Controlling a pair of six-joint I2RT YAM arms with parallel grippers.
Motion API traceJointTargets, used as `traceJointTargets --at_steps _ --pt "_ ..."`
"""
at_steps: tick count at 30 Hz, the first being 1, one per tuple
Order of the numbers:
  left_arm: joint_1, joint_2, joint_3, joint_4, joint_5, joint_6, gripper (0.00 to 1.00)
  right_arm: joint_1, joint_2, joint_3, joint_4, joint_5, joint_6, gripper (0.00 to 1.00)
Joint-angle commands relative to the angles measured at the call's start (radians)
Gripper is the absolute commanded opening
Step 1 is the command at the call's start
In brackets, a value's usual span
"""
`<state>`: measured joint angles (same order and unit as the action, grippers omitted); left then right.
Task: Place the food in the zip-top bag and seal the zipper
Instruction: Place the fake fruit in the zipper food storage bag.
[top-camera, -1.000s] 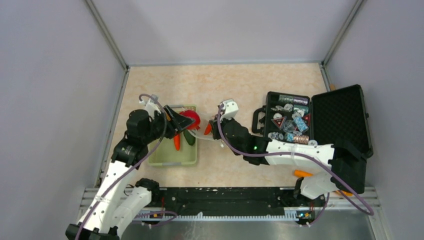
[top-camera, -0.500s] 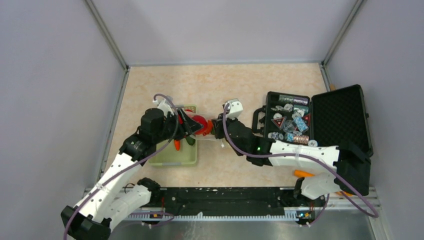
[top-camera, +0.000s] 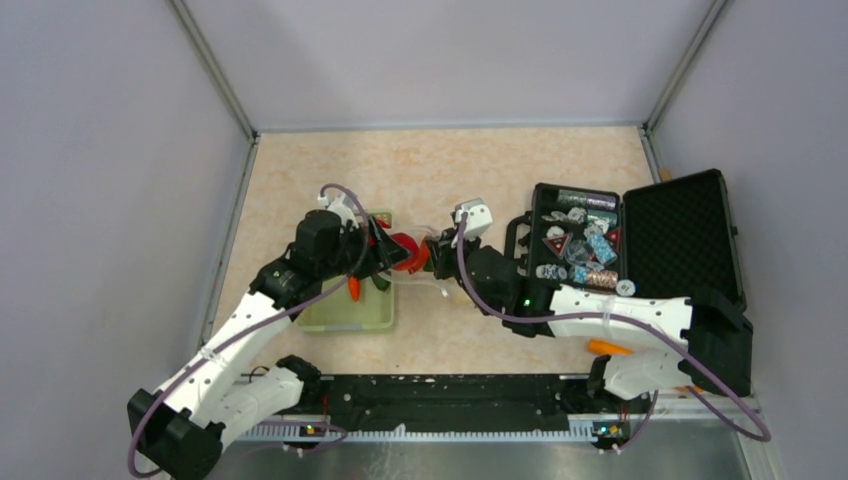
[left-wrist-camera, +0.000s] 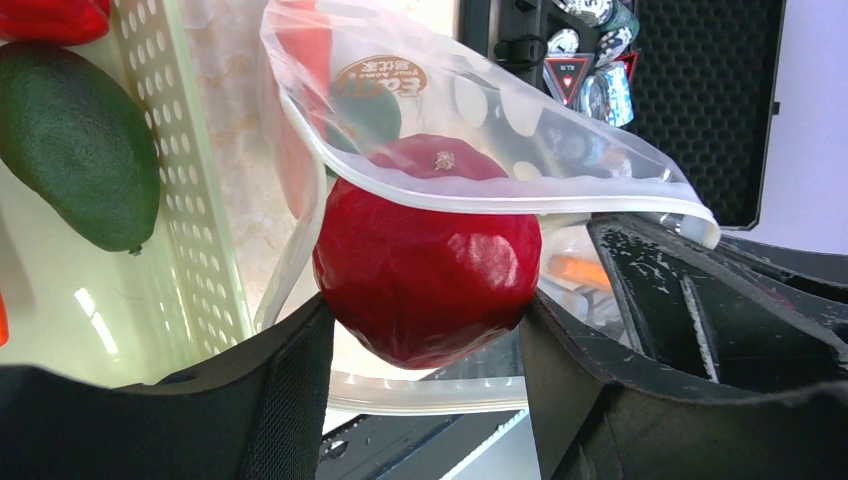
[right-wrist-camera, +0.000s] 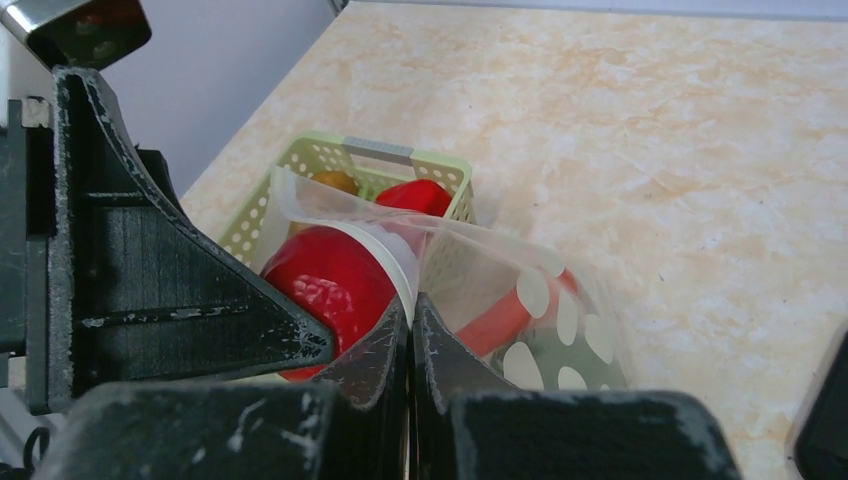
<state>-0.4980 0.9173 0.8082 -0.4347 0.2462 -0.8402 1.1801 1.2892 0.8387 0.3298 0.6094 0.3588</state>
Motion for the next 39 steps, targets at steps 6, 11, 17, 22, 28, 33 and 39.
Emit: traceJointTargets --at_steps 6,11,17,22,28,33,39 --pt "-0.013 0.006 0.065 0.024 0.037 0.044 0.28 0.023 -0.004 0.022 0.029 0.091 -0.028 0.00" --pt "-0.014 0.010 0.072 0.002 0.036 0.052 0.33 0.023 -0.014 0.018 0.012 0.109 -0.017 0.00" --pt "-0.014 -0.029 0.047 0.030 0.029 0.049 0.55 0.022 -0.021 0.010 0.003 0.119 0.001 0.00" --pt "-0.015 -0.024 0.052 0.026 0.044 0.055 0.68 0.024 -0.013 0.013 -0.009 0.123 0.016 0.00" --pt "-0.015 -0.052 0.040 0.024 0.020 0.048 0.85 0.024 -0.008 0.017 -0.022 0.124 0.017 0.00" --pt "-0.015 -0.075 0.047 -0.001 -0.030 0.060 0.99 0.023 -0.005 0.019 -0.018 0.130 0.014 0.00" --pt "-0.014 -0.096 0.147 -0.104 -0.222 -0.001 0.99 0.022 -0.022 0.004 -0.024 0.230 0.034 0.00"
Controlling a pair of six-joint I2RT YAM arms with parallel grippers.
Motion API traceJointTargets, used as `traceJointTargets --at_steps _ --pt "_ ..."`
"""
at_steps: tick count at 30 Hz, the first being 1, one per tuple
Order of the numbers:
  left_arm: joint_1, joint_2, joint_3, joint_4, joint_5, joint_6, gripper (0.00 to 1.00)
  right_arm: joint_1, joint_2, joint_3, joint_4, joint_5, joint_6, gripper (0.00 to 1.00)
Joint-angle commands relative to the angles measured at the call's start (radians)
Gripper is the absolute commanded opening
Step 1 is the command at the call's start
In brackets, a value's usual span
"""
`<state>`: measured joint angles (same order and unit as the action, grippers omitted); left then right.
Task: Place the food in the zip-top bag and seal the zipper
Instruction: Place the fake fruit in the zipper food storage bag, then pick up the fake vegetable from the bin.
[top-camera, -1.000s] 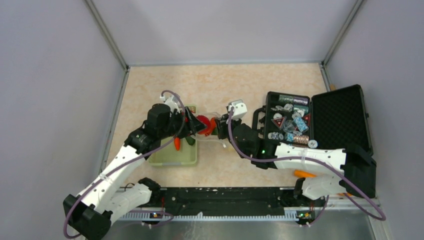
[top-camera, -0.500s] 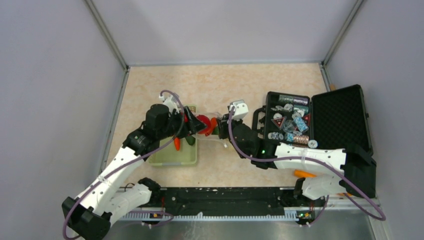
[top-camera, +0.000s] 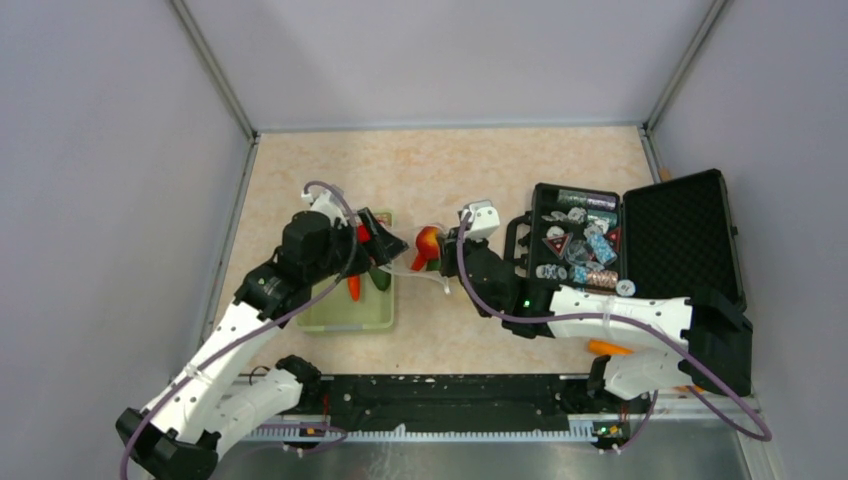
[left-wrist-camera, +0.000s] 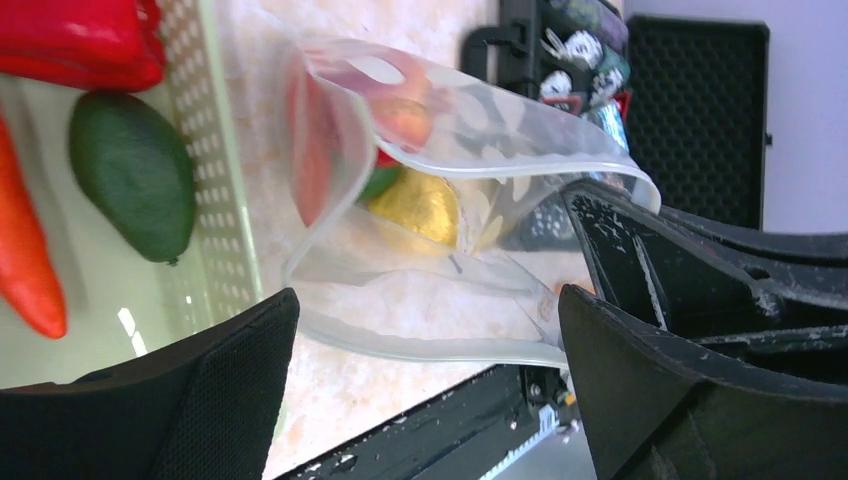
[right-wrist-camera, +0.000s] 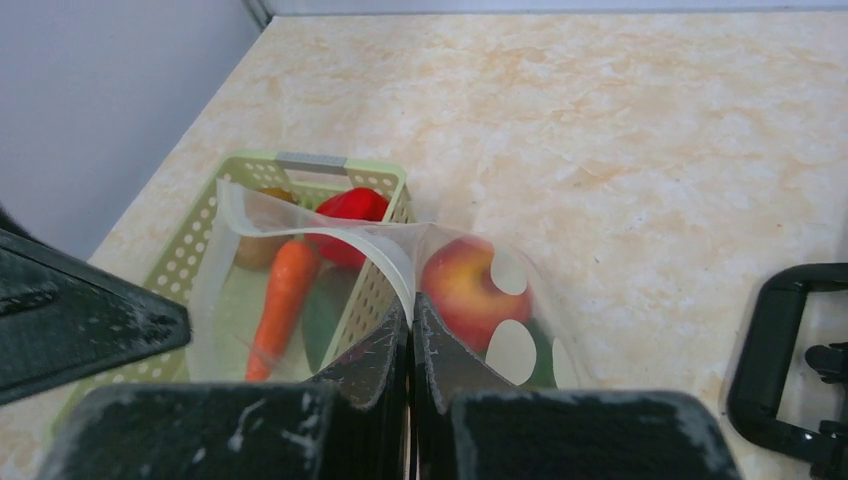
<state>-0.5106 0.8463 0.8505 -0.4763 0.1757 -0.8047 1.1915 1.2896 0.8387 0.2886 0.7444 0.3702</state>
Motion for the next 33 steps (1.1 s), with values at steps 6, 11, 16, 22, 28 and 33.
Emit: traceJointTargets --at_steps 6,11,16,22,28,33 --pt "0.001 -0.132 0.182 -0.128 -0.390 -0.071 0.99 0.009 -0.032 -0.015 0.023 0.163 0.023 0.00" --pt "0.012 -0.199 0.153 -0.148 -0.464 -0.088 0.99 0.011 -0.069 -0.034 0.004 0.263 0.085 0.00" --pt "0.029 -0.106 0.157 -0.378 -0.662 -0.113 0.99 0.063 -0.117 -0.050 0.093 0.314 0.014 0.00" --pt "0.031 -0.136 -0.002 -0.290 -0.643 -0.078 0.99 0.063 -0.105 -0.011 -0.030 0.472 0.021 0.00" --pt "0.031 -0.099 -0.028 -0.347 -0.757 -0.152 0.99 0.054 -0.226 -0.062 0.115 0.505 -0.151 0.00" --pt "0.031 0.016 0.034 -0.466 -0.903 -0.237 0.99 0.059 -0.264 -0.095 0.141 0.477 -0.157 0.00"
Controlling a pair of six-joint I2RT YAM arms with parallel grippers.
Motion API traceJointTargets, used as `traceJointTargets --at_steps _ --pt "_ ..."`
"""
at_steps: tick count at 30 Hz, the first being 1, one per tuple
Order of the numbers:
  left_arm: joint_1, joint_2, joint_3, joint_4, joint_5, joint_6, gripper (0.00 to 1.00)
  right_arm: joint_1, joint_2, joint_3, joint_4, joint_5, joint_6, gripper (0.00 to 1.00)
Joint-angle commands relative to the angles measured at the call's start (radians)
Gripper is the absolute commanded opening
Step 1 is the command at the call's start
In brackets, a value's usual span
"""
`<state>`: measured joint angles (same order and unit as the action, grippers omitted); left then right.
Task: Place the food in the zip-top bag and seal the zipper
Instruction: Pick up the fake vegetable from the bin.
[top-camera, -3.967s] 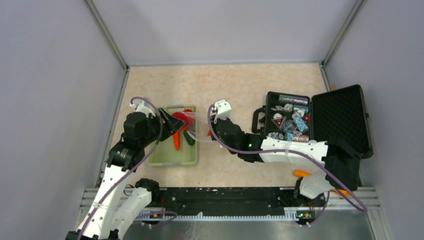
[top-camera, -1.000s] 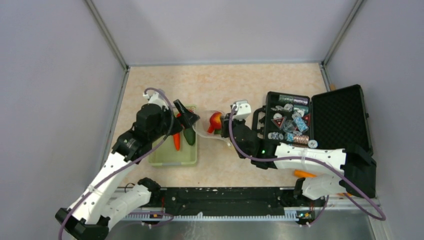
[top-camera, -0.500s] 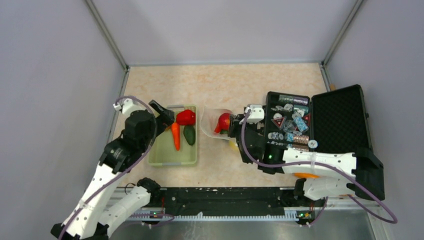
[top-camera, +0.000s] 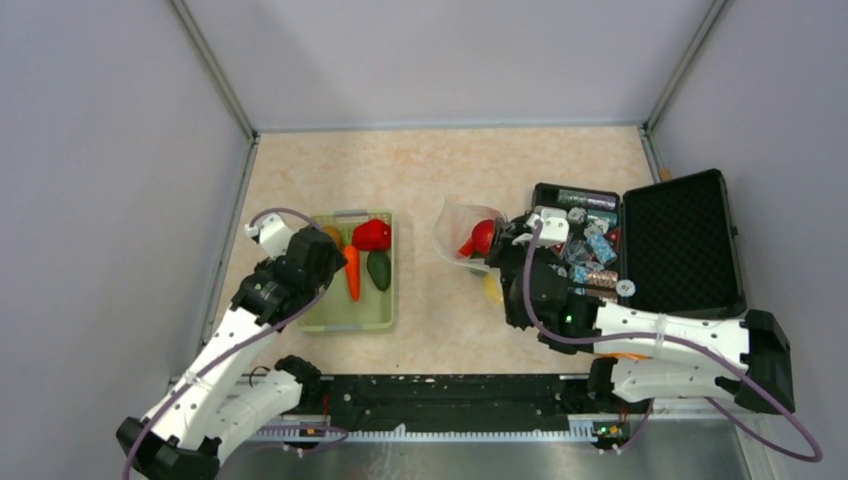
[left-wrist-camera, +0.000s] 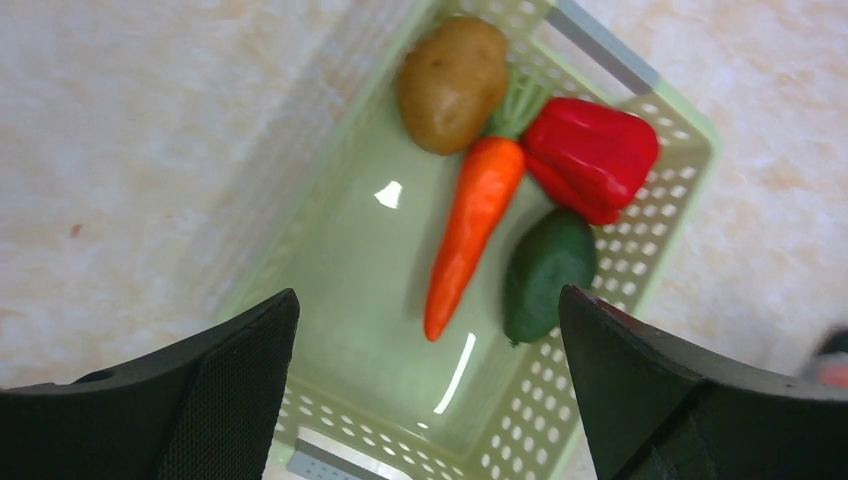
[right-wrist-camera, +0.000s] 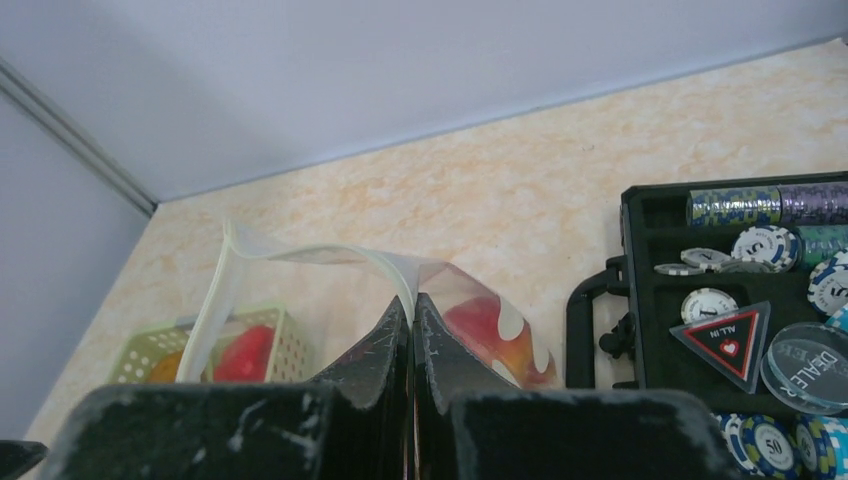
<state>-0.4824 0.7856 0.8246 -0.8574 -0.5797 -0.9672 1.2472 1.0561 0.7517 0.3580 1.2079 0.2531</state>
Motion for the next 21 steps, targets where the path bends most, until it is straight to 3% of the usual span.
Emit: traceJointTargets --at_steps 1,5,8,12,21 --pt "0.003 0.100 0.070 -0.095 -0.150 -0.075 0.99 0.006 -0.017 -0.001 0.045 0.012 -0.028 0.00" --pt "0.004 0.195 0.089 -0.081 -0.074 0.001 0.98 0.011 0.063 0.052 -0.025 -0.003 -0.007 0.00" --pt "0.004 0.241 0.080 -0.052 -0.008 0.056 0.93 0.009 0.113 0.080 -0.072 -0.012 0.031 0.00" --pt "0.014 0.300 0.035 0.056 0.088 0.163 0.94 0.010 0.111 0.054 -0.026 -0.054 0.047 0.00" --pt "0.031 0.435 -0.073 0.321 0.282 0.284 0.69 0.009 0.067 0.014 0.005 -0.073 0.051 0.00"
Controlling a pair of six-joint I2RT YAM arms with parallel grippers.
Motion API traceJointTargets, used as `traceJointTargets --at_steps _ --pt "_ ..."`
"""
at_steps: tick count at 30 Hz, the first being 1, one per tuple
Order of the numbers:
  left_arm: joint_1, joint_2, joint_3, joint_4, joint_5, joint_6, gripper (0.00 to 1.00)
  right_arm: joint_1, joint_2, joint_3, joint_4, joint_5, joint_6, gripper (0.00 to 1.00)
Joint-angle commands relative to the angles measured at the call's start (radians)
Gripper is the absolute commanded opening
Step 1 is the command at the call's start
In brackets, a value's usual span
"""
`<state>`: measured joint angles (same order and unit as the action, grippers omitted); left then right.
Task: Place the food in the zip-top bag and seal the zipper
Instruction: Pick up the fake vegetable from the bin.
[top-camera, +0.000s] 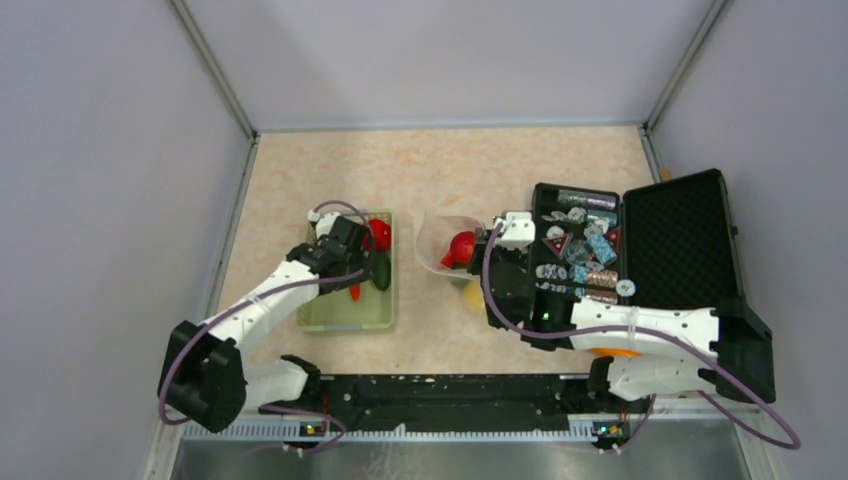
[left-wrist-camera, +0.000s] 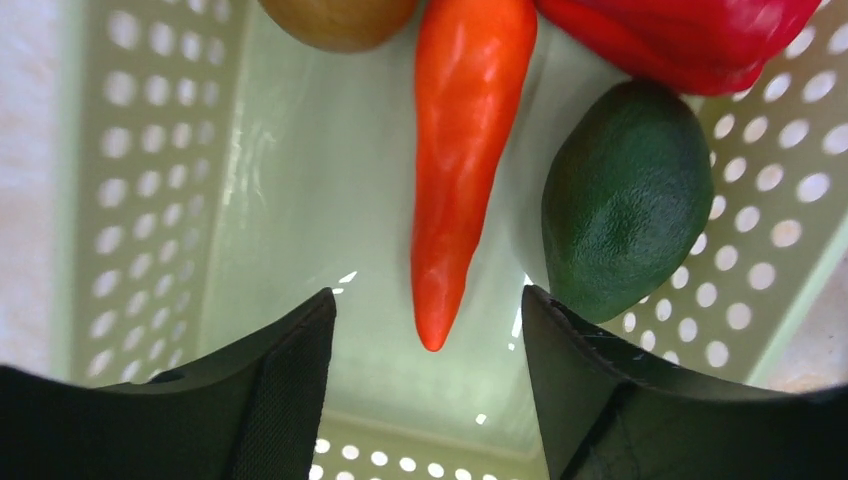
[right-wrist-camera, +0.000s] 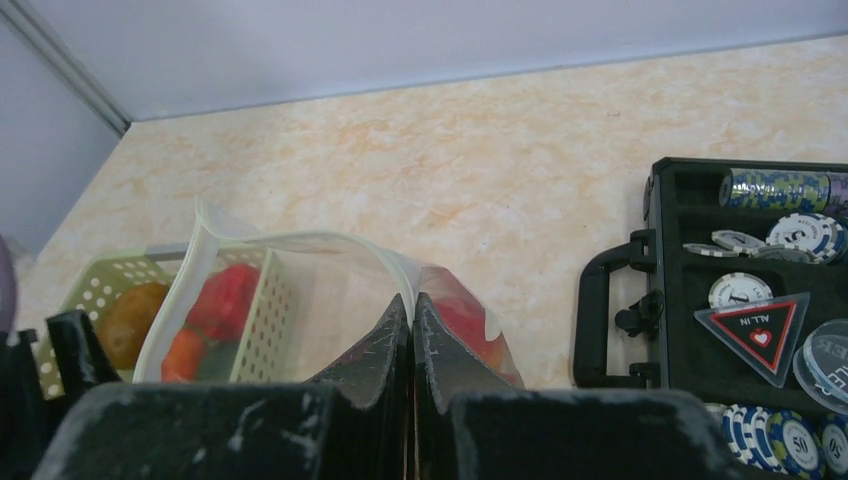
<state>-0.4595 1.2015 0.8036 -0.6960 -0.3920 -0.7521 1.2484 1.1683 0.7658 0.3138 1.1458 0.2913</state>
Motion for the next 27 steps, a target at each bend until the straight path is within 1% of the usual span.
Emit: traceJointTargets --at_steps 1,3,4,5,6,8,9,13,14,18,21,27 --pt "0.013 0.036 -0.058 0.170 0.099 0.070 0.64 0.009 -0.048 -0.002 0.048 -0.010 0.013 0.00" --pt "0.021 0.078 -0.063 0.178 0.106 0.073 0.58 0.009 -0.051 -0.006 0.051 -0.010 0.012 0.00" --pt "0.024 0.102 -0.061 0.174 0.111 0.073 0.51 0.009 -0.051 -0.008 0.054 -0.012 0.012 0.00" --pt "0.025 0.124 -0.060 0.171 0.114 0.073 0.48 0.009 -0.050 -0.009 0.056 -0.016 0.014 0.00" --pt "0.027 0.144 -0.058 0.167 0.115 0.074 0.46 0.009 -0.049 -0.010 0.056 -0.018 0.015 0.00" --pt "0.031 0.180 -0.055 0.166 0.130 0.077 0.31 0.009 -0.046 -0.010 0.052 -0.026 0.023 0.00" --pt "0.032 0.195 -0.053 0.166 0.140 0.078 0.28 0.008 -0.046 -0.010 0.052 -0.028 0.024 0.00" --pt "0.032 0.214 -0.043 0.158 0.153 0.073 0.22 0.009 -0.043 -0.011 0.046 -0.034 0.032 0.00" --pt "0.032 0.208 -0.043 0.155 0.147 0.071 0.19 0.008 -0.044 -0.011 0.045 -0.034 0.031 0.00" --pt "0.032 0.164 -0.049 0.153 0.133 0.073 0.12 0.009 -0.043 -0.015 0.046 -0.032 0.031 0.00" --pt "0.032 0.124 -0.051 0.151 0.149 0.084 0.00 0.009 -0.043 -0.019 0.056 -0.033 0.030 0.00" --pt "0.032 0.005 -0.054 0.141 0.179 0.101 0.00 0.008 -0.040 -0.024 0.070 -0.031 0.026 0.00"
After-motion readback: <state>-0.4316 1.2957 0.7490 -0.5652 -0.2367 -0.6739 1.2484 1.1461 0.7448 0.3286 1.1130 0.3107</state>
